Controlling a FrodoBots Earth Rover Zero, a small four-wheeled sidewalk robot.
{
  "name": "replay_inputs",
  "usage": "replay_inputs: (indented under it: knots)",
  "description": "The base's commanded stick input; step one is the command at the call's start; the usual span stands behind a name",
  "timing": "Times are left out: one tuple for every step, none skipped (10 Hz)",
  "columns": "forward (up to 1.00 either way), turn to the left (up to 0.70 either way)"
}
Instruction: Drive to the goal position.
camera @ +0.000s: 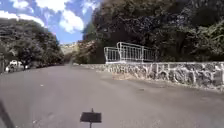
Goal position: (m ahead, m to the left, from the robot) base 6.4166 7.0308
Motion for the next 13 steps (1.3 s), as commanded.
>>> replay_inputs:
  knots:
    - [0.50,0.00]
    - [0.50,0.00]
    - [0.50,0.00]
    - [0.50,0.00]
    - [0.50,0.00]
    - [0.50,0.00]
    - [0.50,0.23]
    - [0.50,0.49]
    - [0.50,0.24]
    - [0.50,0.00]
    - [0.50,0.00]
    - [0.50,0.00]
    - [0.50,0.00]
